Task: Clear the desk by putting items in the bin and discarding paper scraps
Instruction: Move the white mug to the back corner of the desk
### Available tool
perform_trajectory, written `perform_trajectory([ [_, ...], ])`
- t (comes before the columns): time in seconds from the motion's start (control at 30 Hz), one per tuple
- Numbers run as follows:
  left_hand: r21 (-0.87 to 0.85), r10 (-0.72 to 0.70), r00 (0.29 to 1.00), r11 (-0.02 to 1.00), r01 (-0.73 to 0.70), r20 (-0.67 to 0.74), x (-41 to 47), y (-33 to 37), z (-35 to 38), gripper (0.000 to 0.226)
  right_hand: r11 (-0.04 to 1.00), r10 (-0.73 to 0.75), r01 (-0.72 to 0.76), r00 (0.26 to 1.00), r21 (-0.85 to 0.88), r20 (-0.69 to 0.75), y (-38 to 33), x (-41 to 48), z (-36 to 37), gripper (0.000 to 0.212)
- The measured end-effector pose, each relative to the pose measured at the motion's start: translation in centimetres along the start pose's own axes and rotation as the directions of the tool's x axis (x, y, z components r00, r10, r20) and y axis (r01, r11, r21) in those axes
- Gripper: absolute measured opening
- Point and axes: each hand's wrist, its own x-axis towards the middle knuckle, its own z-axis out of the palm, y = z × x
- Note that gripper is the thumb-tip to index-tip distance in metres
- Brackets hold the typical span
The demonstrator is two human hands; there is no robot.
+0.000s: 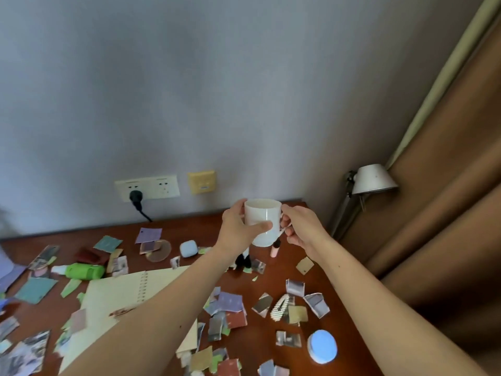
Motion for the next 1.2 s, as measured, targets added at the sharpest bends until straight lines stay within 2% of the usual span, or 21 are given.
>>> perform_trajectory([
  [0.23, 0.012, 0.023, 0.998, 1.000, -0.023, 0.053, 7.2, 0.2, 6.4, 0.090, 0.997, -0.078, 0.075, 0.993, -0.036, -0.089, -1.4, 5.6, -5.2, 0.019],
  [0.4, 0.070, -0.005, 0.996, 0.998, -0.001, 0.095, 12.0, 1.0, 8.9, 0.087, 0.997, -0.076, 0.071, 0.987, -0.043, -0.141, -2.1, 10.7, -7.0, 0.021],
  [0.57, 0.073, -0.047, 0.981, 0.997, 0.034, 0.186, 16.7, 0.1, 10.6, 0.073, 0.991, -0.079, 0.057, 0.978, -0.118, -0.194, -1.2, 16.1, -7.6, 0.020],
  [0.77, 0.053, -0.126, 0.955, 0.992, 0.116, 0.269, 20.8, -2.1, 12.8, 0.083, 0.993, -0.005, -0.020, 0.976, -0.114, -0.218, 0.9, 21.8, -8.2, 0.018],
  [1.0, 0.050, -0.209, 0.940, 0.978, 0.203, 0.270, 23.2, -4.3, 15.1, 0.086, 0.984, 0.011, -0.055, 0.968, -0.168, -0.251, 4.1, 26.1, -8.6, 0.028],
  [1.2, 0.059, -0.226, 0.927, 0.974, 0.218, 0.300, 23.6, -5.8, 16.4, 0.084, 0.973, 0.023, -0.085, 0.962, -0.217, -0.273, 5.9, 28.1, -9.1, 0.022],
])
